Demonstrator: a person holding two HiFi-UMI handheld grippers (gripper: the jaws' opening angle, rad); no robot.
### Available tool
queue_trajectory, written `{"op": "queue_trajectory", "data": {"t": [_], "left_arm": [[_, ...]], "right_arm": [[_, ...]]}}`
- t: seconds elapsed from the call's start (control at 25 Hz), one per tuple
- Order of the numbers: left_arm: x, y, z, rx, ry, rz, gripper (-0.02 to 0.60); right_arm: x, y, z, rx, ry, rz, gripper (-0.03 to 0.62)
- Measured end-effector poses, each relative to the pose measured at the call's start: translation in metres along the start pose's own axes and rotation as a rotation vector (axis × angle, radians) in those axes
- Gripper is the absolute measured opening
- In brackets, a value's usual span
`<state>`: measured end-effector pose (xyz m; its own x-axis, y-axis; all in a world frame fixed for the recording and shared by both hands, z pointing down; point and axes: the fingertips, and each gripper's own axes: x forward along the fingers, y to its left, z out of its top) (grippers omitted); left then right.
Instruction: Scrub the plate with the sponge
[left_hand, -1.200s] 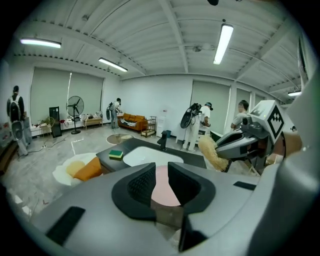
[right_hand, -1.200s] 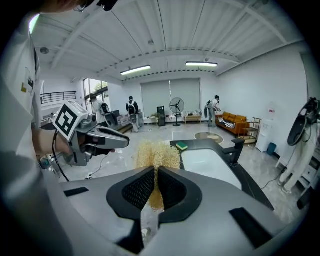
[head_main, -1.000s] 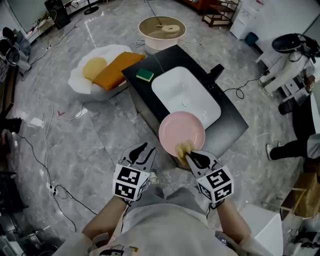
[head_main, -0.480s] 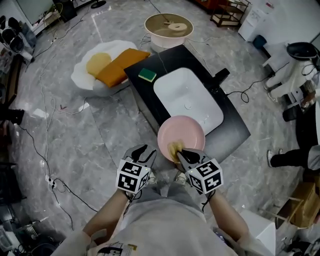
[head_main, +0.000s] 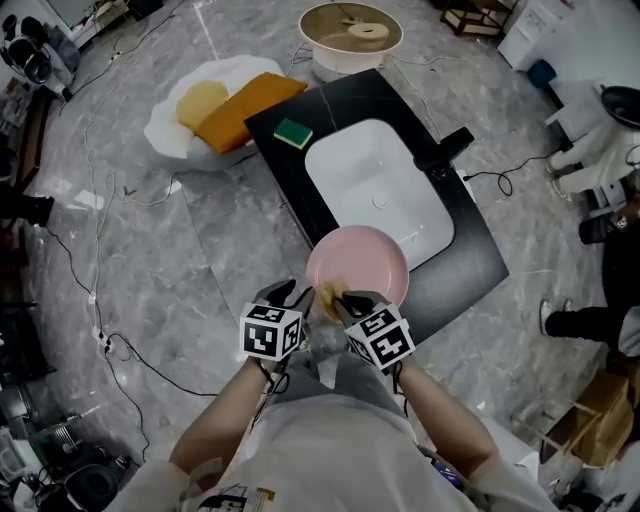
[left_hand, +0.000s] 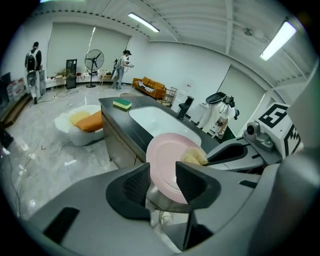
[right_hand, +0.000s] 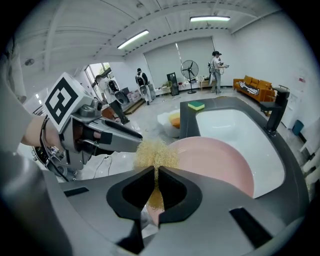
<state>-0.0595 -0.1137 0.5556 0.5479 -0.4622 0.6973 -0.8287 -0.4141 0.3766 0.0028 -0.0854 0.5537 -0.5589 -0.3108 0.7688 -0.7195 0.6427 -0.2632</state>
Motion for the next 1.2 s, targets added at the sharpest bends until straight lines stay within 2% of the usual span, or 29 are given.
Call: {"op": "queue_trajectory", "data": {"t": [0.48, 0.72, 0.92, 1.2], "left_arm": [[0.048, 0.019, -0.027, -0.108, 0.088, 0.032, 0.172], [0.069, 0.011, -0.039, -0.185, 0.125, -0.025, 0.153], [0.077, 0.021, -0.047, -0.184, 0.15, -0.019, 0.153], [0.087, 0.017, -0.052, -0.213, 0.168, -0.044, 0.099]], "right_arm": [[0.041, -0.031, -0.022, -0.01, 0.101, -0.01, 0.048], [0.047, -0.049, -0.032, -0.008, 0.138, -0.034, 0.048], [0.061, -0.053, -0.036, 0.002, 0.154, -0.037, 0.046], [0.065, -0.059, -0.042, 0.008, 0.162, -0.036, 0.048]]}}
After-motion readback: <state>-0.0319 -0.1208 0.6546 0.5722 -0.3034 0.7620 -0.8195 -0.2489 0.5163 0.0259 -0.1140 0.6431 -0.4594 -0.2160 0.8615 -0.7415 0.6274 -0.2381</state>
